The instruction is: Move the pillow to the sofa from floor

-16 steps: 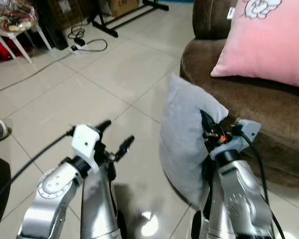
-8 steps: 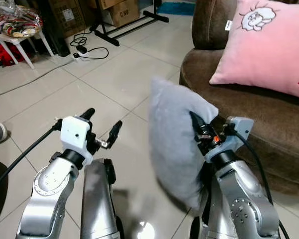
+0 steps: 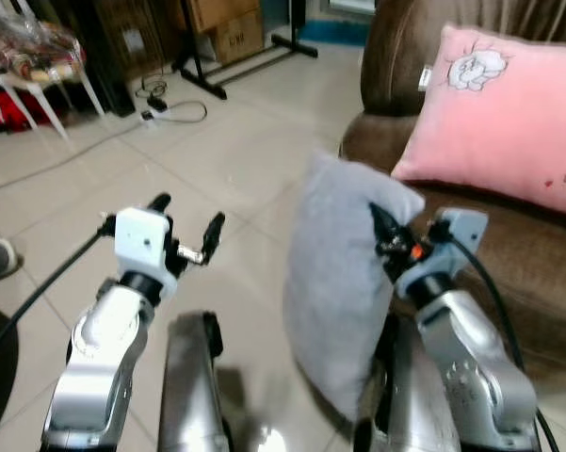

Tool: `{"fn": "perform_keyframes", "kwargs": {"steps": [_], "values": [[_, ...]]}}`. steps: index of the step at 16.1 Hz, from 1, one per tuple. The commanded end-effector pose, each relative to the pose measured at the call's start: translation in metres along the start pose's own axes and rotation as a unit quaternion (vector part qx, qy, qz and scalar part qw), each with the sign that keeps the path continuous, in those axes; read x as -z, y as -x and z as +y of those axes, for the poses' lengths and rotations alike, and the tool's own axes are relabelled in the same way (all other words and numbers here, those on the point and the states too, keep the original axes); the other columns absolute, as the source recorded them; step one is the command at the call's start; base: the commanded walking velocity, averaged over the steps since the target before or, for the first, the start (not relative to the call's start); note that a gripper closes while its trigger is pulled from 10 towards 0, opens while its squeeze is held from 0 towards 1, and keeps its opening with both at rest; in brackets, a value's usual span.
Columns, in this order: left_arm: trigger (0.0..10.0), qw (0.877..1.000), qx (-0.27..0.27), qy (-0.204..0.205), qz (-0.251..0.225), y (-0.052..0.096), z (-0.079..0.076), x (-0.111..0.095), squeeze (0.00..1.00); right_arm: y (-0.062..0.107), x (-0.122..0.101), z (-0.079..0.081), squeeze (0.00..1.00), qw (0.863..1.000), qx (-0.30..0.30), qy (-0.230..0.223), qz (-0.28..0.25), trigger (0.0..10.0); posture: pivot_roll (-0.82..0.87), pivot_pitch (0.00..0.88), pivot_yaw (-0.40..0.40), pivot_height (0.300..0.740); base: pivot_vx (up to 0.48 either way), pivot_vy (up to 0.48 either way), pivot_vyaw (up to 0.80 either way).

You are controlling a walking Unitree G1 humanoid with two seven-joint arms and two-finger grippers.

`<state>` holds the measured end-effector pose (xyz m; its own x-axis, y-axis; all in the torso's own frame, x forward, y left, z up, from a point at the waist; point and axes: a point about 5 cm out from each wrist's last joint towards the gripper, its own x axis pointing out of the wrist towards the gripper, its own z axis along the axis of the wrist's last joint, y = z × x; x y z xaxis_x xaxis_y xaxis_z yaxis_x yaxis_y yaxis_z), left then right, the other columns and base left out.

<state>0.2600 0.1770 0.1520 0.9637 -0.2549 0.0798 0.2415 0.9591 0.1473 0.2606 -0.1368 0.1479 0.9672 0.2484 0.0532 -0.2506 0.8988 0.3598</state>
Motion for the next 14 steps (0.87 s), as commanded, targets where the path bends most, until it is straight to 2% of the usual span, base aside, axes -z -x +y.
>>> {"fn": "perform_keyframes", "kwargs": {"steps": [1,5,6,8,14], "values": [[10.0,1.0,-0.009,-0.007,-0.002,-0.001,0.0043,-0.0011,0.41,-0.0031,-0.0145,0.0076,0.0,0.999,-0.019,0.001,-0.03,10.0,-0.07,0.0,0.061,0.472,0.0,0.0,0.0],[10.0,1.0,-0.016,-0.008,0.005,-0.0019,0.0029,0.0032,0.41,-0.0031,-0.0148,0.0106,0.0,0.999,-0.025,-0.001,-0.026,10.0,-0.08,0.007,0.06,0.511,0.0,0.0,0.0],[10.0,1.0,-0.017,-0.016,0.007,-0.0017,0.0026,0.0035,0.29,-0.0025,-0.0154,0.0104,0.0,0.999,-0.024,-0.002,-0.026,10.0,-0.08,0.007,0.057,0.521,0.0,0.0,0.0],[10.0,0.999,-0.012,-0.026,0.015,-0.001,0.0004,0.0063,0.22,-0.002,-0.0145,0.004,0.0,1.0,-0.008,-0.014,-0.025,10.0,-0.08,0.004,0.049,0.541,0.0,0.0,0.0],[10.0,0.999,-0.006,-0.037,0.02,0.0002,-0.0002,0.0074,0.23,-0.0029,-0.0117,0.0034,0.0,0.999,0.001,-0.023,-0.022,10.0,-0.08,0.006,0.058,0.59,0.0,0.0,0.0]]}}
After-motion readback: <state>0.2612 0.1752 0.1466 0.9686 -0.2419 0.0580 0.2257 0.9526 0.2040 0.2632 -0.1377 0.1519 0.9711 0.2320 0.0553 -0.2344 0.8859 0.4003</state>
